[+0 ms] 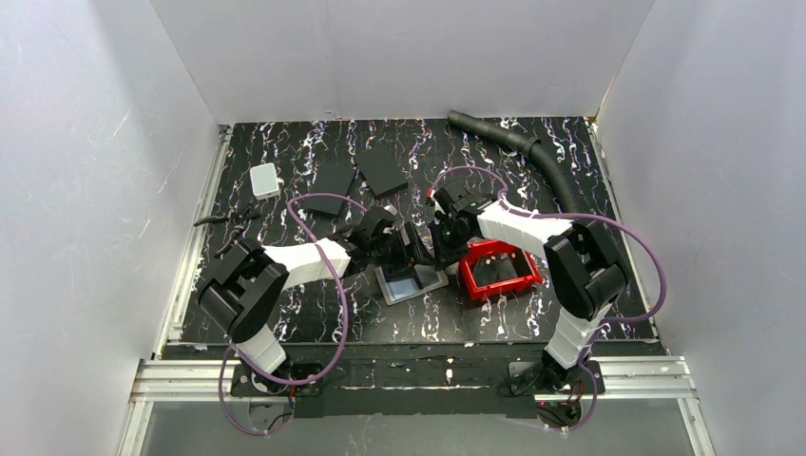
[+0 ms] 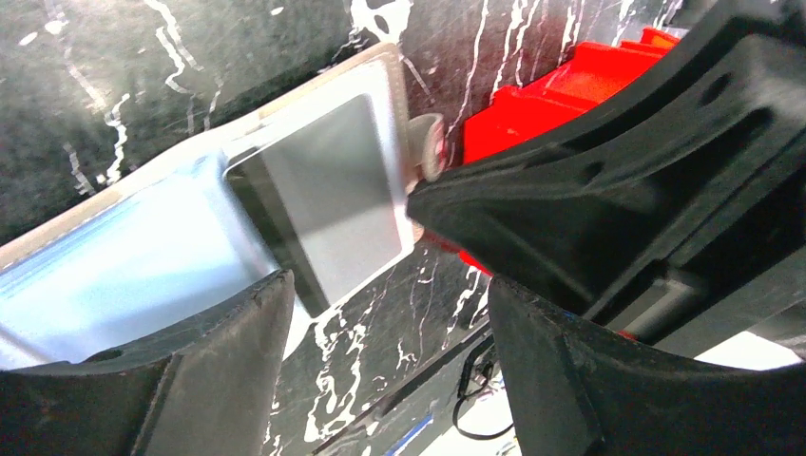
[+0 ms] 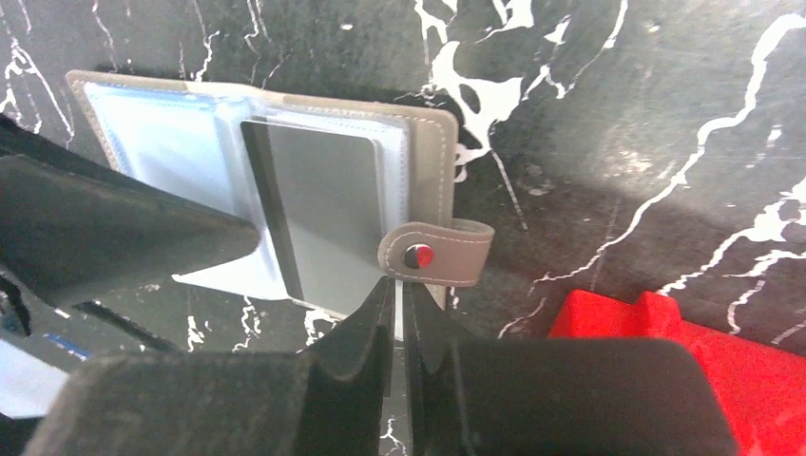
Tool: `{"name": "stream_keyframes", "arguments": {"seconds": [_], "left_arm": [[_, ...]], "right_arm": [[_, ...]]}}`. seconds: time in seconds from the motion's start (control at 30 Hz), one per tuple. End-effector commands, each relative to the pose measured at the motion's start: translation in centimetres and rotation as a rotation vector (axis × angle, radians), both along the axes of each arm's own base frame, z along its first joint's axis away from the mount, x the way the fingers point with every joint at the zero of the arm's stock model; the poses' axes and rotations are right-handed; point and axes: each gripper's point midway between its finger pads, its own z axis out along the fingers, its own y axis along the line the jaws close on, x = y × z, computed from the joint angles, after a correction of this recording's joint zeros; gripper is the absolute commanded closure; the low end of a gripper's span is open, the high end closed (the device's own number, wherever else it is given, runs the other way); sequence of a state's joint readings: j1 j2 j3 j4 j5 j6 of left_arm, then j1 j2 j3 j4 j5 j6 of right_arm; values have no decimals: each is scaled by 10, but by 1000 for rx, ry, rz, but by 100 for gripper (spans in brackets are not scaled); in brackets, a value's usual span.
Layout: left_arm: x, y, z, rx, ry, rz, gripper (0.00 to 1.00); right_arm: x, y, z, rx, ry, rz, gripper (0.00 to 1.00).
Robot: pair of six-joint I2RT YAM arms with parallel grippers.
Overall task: Put the credit cards into the card holder
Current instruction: Insert the credit card into the card holder, then turn over the card slot in the card holder.
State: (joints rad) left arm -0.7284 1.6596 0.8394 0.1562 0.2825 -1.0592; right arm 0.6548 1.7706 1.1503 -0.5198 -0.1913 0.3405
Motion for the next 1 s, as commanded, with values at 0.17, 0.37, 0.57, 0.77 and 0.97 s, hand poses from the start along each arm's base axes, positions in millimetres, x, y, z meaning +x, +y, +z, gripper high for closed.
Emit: {"name": "stream_keyframes", "arguments": {"seconds": [0.17,0.37,0.57,0.77,0.97], "left_arm": [[-4,18,-5,85,38,38,26],[5,5,-8,64,45,25,29],[15,-8,2,38,11,-6,29],[14,-10,11,11,-2,-15,29],[-4,16,26,53,-44,-22,25]], "right_arm": [[25,-10,7,-95,-84,-7,83],[17,-5,-6,-68,-50,0,83],[2,18,-10,21,-7,44,84],[5,14,-5,30,-28,17,84],[18,-8,8,-37,-84,-2,82]]}}
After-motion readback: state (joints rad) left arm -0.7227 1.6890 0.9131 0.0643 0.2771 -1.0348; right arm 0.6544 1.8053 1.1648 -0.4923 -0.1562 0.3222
